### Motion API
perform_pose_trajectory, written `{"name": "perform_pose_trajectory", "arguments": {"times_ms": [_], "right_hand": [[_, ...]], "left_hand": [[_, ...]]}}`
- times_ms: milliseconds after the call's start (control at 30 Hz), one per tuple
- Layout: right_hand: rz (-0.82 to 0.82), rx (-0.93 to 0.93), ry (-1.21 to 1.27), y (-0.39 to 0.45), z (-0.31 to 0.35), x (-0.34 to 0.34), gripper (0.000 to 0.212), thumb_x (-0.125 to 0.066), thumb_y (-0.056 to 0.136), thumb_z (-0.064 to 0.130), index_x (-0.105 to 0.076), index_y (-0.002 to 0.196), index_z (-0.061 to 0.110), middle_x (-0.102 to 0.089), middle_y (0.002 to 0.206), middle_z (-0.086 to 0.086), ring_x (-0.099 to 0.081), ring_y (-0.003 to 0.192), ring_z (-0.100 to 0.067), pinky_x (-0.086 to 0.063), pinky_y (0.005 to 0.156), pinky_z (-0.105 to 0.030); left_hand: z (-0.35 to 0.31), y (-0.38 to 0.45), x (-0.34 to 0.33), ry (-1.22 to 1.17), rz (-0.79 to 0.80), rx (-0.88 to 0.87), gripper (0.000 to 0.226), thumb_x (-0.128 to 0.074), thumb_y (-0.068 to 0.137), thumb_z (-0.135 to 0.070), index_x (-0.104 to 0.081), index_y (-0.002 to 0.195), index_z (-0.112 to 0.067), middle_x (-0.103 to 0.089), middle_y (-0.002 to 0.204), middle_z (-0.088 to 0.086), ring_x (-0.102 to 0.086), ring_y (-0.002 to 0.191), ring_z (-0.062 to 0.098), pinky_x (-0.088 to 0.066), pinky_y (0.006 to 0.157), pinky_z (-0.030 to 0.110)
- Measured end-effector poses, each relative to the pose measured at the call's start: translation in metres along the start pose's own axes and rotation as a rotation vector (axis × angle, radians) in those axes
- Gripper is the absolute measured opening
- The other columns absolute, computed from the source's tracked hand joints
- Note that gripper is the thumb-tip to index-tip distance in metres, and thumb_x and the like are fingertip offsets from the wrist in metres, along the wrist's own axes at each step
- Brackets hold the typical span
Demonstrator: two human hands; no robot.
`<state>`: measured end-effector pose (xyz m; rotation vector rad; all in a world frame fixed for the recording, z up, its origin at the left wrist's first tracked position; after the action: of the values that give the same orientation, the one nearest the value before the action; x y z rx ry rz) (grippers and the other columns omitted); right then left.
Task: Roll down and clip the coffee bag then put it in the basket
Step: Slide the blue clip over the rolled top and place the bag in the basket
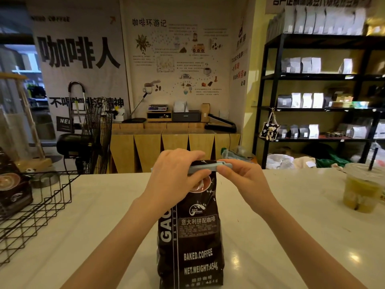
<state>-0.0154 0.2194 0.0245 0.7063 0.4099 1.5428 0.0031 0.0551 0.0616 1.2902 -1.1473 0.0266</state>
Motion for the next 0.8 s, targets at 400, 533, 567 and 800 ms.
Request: {"name": "perform_pose_trajectory", "arguments": {"times_ms": [400, 533, 567, 800], "right_hand": [[0.116, -0.389, 0.366, -0.002, -0.029, -0.017, 0.054, -0.071, 0.068, 0.037, -0.057, 0.116, 0.018, -0.076, 0.096, 0.003, -0.068, 0.097, -0.015, -0.054, 0.079, -0.025], [0.417, -0.569, 0.081, -0.011, -0.035, -0.032, 0.073, -0.083, 0.053, 0.045, -0.053, 0.115, 0.023, -0.071, 0.105, 0.003, -0.066, 0.098, -0.013, -0.053, 0.082, -0.031], [0.445, -0.565, 0.058, -0.011, -0.034, -0.035, 0.069, -0.083, 0.052, 0.046, -0.057, 0.111, 0.024, -0.073, 0.103, 0.002, -0.067, 0.097, -0.014, -0.053, 0.084, -0.033], [0.444, -0.409, 0.073, 0.02, -0.011, -0.065, 0.048, -0.077, 0.049, 0.043, -0.063, 0.093, 0.028, -0.076, 0.088, 0.007, -0.07, 0.086, -0.006, -0.054, 0.072, -0.026]], "left_hand": [[0.061, -0.072, -0.025, -0.979, 0.284, 0.823, 0.064, -0.079, 0.043, -0.04, -0.059, 0.101, -0.023, -0.075, 0.091, -0.003, -0.07, 0.085, 0.015, -0.055, 0.075, 0.035], [0.065, -0.074, -0.03, -1.012, 0.182, 0.867, 0.063, -0.078, 0.044, -0.037, -0.062, 0.101, -0.015, -0.074, 0.093, 0.004, -0.07, 0.085, 0.02, -0.057, 0.074, 0.038], [0.066, -0.074, -0.03, -1.018, 0.169, 0.871, 0.062, -0.078, 0.044, -0.037, -0.062, 0.1, -0.015, -0.075, 0.091, 0.004, -0.071, 0.083, 0.019, -0.057, 0.071, 0.036], [0.091, -0.067, 0.007, -0.979, 0.042, 0.834, 0.064, -0.08, 0.038, -0.039, -0.063, 0.097, -0.017, -0.076, 0.076, -0.009, -0.071, 0.074, 0.011, -0.054, 0.058, 0.026]]}}
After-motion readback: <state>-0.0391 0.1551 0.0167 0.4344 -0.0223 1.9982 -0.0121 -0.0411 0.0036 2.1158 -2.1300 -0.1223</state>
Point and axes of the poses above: each hand's wrist, its own y-axis towards the middle knuckle, its own x-axis out of the back of the hand, z = x × y, the point moved 3 cm from there along y, towards the middle knuckle
